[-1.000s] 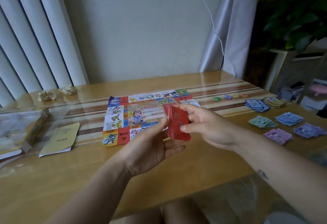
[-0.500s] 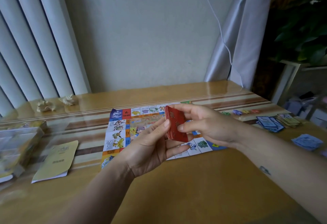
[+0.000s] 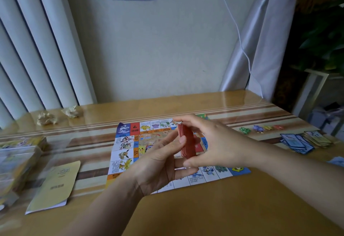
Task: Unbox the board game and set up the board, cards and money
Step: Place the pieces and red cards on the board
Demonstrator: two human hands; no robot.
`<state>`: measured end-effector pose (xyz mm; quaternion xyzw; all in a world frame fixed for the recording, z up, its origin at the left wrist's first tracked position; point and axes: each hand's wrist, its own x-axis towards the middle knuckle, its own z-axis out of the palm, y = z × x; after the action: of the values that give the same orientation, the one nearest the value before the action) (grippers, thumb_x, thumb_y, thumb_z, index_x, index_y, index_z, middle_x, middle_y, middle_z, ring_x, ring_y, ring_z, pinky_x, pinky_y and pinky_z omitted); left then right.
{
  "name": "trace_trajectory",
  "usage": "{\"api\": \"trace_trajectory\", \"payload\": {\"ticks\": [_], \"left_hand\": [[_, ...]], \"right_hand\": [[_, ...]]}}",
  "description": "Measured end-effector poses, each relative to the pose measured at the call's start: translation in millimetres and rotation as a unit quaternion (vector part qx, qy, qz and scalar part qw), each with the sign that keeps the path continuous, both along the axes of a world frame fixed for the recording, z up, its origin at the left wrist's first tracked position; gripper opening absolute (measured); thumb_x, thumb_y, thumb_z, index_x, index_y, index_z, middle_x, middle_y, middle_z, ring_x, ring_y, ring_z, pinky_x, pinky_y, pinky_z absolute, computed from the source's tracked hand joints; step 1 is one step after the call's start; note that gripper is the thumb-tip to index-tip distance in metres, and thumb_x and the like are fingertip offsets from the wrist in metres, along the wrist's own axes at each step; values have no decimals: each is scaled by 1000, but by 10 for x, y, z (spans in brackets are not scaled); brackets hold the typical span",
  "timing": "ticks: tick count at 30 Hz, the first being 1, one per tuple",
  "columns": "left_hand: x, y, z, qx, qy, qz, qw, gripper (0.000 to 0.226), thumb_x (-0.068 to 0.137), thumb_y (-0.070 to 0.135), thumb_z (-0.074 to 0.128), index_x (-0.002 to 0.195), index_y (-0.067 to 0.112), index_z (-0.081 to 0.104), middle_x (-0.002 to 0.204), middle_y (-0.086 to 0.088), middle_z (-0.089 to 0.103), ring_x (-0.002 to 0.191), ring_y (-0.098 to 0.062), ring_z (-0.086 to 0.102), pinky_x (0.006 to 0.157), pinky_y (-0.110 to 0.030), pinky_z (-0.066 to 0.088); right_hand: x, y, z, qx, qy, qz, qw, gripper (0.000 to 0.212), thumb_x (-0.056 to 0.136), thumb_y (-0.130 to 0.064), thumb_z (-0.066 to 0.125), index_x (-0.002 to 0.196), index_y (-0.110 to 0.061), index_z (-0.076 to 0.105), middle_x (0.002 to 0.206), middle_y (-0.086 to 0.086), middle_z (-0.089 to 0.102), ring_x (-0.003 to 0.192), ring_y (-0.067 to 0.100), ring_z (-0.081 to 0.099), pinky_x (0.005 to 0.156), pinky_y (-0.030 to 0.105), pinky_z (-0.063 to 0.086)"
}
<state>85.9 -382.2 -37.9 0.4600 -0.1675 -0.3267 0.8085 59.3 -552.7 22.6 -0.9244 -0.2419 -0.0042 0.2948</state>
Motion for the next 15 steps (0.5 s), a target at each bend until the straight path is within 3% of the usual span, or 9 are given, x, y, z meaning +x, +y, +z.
{"api": "trace_trajectory", "payload": {"ticks": [3, 7, 9, 12, 15], "left_hand": [[29, 11, 31, -2, 3, -14, 1000, 66, 62, 33, 87, 120, 13, 64, 115, -14, 66, 89, -26, 70, 80, -43, 57], [48, -16, 23, -34, 27, 4, 999, 73, 62, 30, 88, 123, 1, 59, 121, -24, 61, 105, -31, 64, 98, -42, 46], [48, -25, 32, -50, 35, 13, 998, 76, 61, 29, 88, 124, 0, 57, 122, -25, 60, 105, -32, 64, 94, -40, 50], [35, -35, 74, -35, 18, 33, 999, 78, 65, 26, 86, 132, 4, 51, 119, -21, 61, 93, -33, 68, 73, -36, 59], [34, -27, 76, 5, 4, 56, 998, 77, 75, 25, 77, 141, 13, 40, 123, -17, 63, 94, -32, 69, 75, -34, 58]], "right_hand": [[11, 11, 29, 21, -2, 9, 1000, 78, 72, -29, 80, 134, -43, 33, 106, -38, 46, 110, -13, 48, 83, 1, 37], [38, 8, 15, 11, -60, 23, 998, 67, 70, -32, 81, 123, -35, 40, 115, -28, 54, 116, -5, 48, 91, 12, 40], [53, -12, -12, 8, -90, 35, 995, 62, 68, -36, 82, 117, -33, 44, 119, -21, 53, 113, 0, 51, 89, 16, 42], [60, -19, -58, 22, -103, 47, 993, 57, 68, -35, 83, 114, -29, 51, 121, -17, 49, 112, -1, 48, 89, 9, 40], [49, -30, -79, 71, -72, 29, 994, 52, 68, -24, 85, 110, -30, 54, 107, -20, 57, 105, -1, 55, 84, 8, 42]]}}
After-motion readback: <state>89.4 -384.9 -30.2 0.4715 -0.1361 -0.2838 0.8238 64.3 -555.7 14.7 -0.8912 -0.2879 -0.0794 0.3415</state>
